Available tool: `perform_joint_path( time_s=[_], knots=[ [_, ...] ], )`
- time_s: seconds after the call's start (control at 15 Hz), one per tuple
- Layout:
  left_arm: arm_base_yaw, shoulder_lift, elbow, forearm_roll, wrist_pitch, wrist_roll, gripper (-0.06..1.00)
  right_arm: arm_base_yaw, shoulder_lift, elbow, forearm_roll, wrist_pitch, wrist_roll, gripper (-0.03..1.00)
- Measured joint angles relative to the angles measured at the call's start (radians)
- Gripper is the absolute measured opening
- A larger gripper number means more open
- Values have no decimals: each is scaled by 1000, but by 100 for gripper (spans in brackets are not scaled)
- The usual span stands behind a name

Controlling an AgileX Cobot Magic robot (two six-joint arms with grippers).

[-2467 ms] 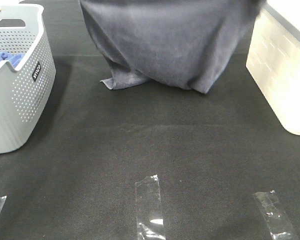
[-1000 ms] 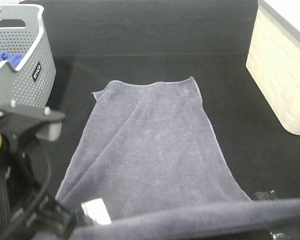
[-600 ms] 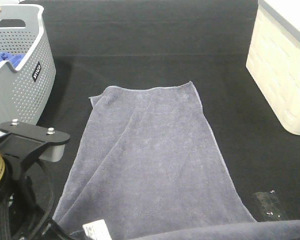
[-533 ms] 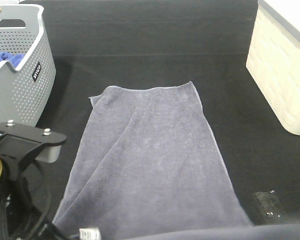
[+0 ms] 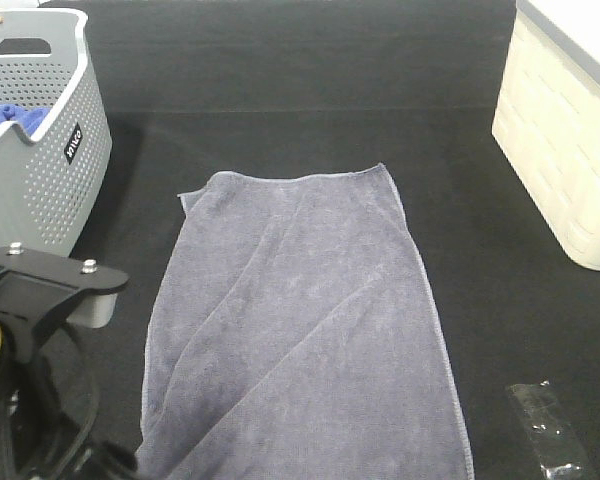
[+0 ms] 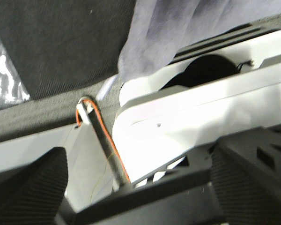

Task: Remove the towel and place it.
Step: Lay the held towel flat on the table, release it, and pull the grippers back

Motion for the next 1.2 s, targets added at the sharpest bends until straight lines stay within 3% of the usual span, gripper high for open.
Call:
perform_joint_path(
  time_s=[0.27,0.4,0.73,0.93,1.2],
  knots=[
    [42,0,-6,71,-131,-1,79,0,-5,-19,0,-52,0,82],
    [128,0,-29,109,-205,7,75,0,-5,-88,0,-94,-7,75],
    [339,17,-93,123,-514,112,73,0,100,-315,0,-198,-16,52],
    [429,120,-186,124,-549,188,73,0,220,-455,1,-206,-17,49],
    [469,281,-376,125,-549,260,73,0,398,-617,13,-231,-20,49]
  ],
)
